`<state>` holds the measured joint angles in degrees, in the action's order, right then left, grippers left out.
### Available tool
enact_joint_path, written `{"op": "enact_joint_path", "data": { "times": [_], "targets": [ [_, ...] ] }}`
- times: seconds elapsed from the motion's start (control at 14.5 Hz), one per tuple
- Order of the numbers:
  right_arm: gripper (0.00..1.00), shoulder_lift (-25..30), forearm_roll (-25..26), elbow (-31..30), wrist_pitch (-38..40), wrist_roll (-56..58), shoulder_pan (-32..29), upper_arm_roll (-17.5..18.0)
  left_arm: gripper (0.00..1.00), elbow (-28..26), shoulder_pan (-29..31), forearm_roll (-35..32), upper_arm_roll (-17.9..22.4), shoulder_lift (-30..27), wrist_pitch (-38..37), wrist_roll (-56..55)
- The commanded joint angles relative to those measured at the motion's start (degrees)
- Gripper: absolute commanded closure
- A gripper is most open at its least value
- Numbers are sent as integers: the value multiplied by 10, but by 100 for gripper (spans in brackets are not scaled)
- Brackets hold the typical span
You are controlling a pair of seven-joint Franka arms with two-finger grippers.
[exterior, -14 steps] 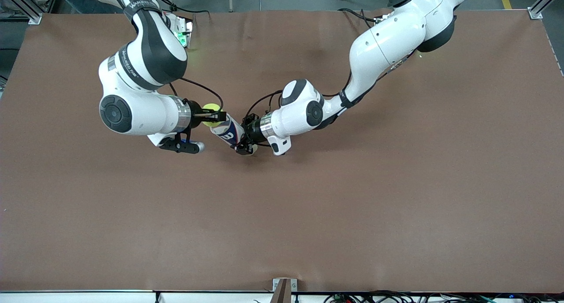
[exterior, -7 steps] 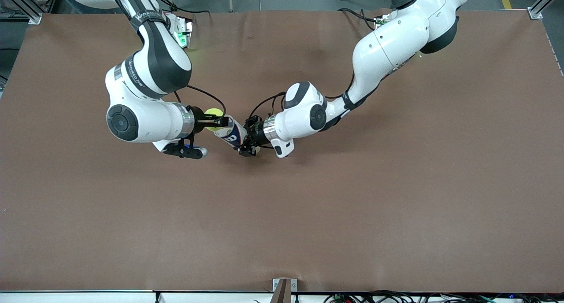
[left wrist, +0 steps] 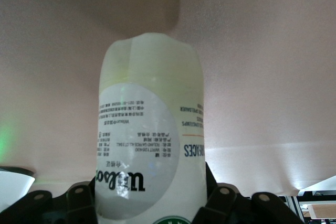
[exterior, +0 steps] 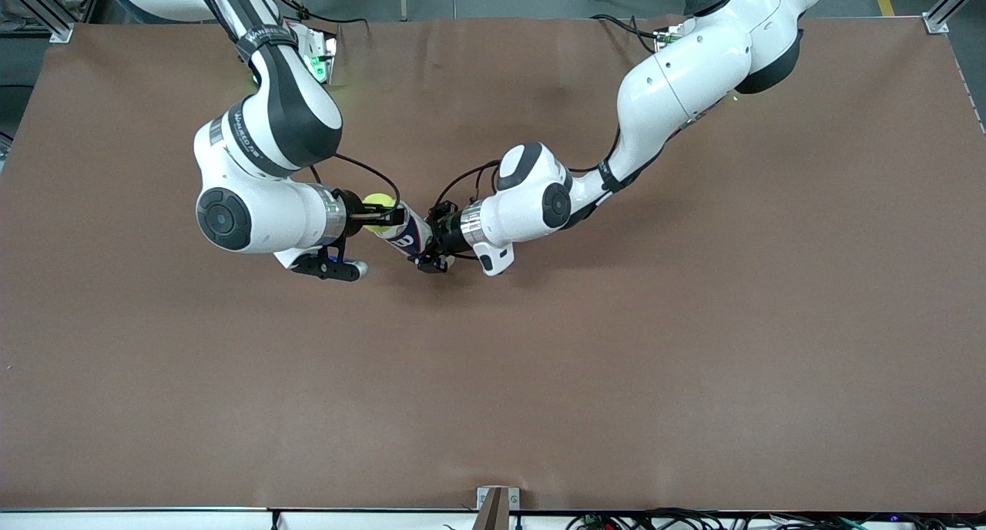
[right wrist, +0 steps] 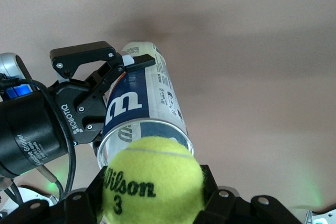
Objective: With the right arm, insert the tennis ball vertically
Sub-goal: 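Push the held ball into the can mouth with the right gripper, then withdraw the right gripper while the left gripper stands the can upright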
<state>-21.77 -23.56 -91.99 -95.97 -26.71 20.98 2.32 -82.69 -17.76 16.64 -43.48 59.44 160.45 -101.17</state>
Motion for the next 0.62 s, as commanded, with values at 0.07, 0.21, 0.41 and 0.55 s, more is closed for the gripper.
{"op": "enact_joint_path", "data": {
  "times": [0.07, 0.21, 0.41, 0.55],
  "targets": [
    [0, -7, -9, 14, 3, -10, 5, -4, 33, -3, 8, 16, -13, -1, -5, 19],
    [0, -7, -9, 16, 3, -10, 6, -4, 33, -8, 9, 16, -13, -1, -5, 19],
    [0, -5, -3, 29, 12, -10, 0, -6, 33, -23, 21, 15, -15, -4, -5, 27],
    [0, 7, 1, 30, 44, -8, -8, -10, 33, -38, 42, 15, -35, -4, -5, 46]
  ]
}}
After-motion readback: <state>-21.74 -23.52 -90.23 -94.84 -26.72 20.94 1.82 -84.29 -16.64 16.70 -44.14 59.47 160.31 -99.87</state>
